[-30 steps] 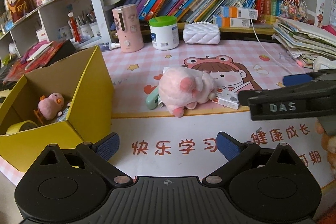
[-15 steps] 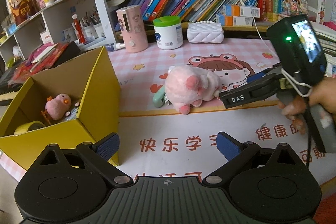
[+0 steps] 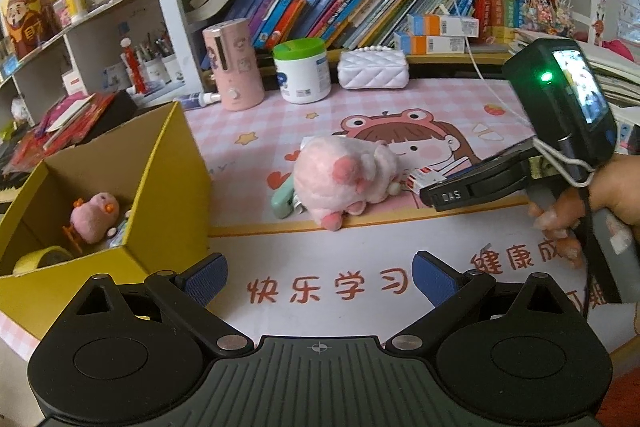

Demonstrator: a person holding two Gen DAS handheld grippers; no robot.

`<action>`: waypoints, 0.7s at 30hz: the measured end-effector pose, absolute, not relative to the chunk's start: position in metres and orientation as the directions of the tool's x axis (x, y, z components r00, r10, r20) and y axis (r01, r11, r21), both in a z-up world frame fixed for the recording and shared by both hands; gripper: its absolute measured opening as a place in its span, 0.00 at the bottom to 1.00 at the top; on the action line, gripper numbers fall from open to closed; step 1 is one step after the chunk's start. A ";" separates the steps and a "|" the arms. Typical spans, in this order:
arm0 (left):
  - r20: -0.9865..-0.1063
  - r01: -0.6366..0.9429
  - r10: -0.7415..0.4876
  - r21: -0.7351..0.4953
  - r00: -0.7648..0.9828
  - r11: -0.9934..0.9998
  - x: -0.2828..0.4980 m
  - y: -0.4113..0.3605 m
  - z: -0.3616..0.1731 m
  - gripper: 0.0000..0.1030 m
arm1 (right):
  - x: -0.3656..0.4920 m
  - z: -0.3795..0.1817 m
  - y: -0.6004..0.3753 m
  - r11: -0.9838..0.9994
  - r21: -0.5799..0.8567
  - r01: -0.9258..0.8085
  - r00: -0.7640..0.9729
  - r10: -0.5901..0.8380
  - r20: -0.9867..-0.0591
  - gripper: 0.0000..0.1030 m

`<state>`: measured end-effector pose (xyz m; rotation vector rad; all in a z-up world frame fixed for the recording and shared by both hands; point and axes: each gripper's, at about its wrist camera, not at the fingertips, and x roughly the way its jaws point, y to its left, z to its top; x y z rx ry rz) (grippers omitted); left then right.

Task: Organize objects
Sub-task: 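Close the right tool on the small white printed box, then lower the left tool onto the pink plush pig while the right tool holds the box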

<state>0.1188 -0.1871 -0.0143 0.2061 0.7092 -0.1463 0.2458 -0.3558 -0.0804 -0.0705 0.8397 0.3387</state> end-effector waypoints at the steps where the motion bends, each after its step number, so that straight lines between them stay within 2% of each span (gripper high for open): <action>1: -0.658 0.204 -0.068 0.132 0.750 0.970 0.121 -0.188 -0.014 0.97 | 0.243 -0.078 -0.359 0.949 0.078 -0.306 0.618 0.261 -0.742 0.27; 8: -0.652 0.183 -0.066 0.113 0.755 0.977 0.142 -0.197 -0.017 0.97 | 0.209 -0.049 -0.384 0.966 0.150 -0.212 0.667 0.255 -0.700 0.27; 12: -0.652 0.166 -0.044 0.127 0.757 0.978 0.158 -0.204 -0.021 0.97 | 0.184 -0.032 -0.392 0.985 0.072 -0.159 0.720 0.166 -0.674 0.27; 17: -0.640 0.139 -0.047 0.094 0.767 0.986 0.179 -0.208 -0.024 0.96 | 0.161 -0.021 -0.402 0.988 0.057 -0.144 0.748 0.146 -0.648 0.27; 21: -0.636 0.146 -0.037 0.119 0.771 0.982 0.191 -0.216 -0.030 0.96 | 0.150 -0.019 -0.405 0.986 0.040 -0.159 0.758 0.148 -0.635 0.27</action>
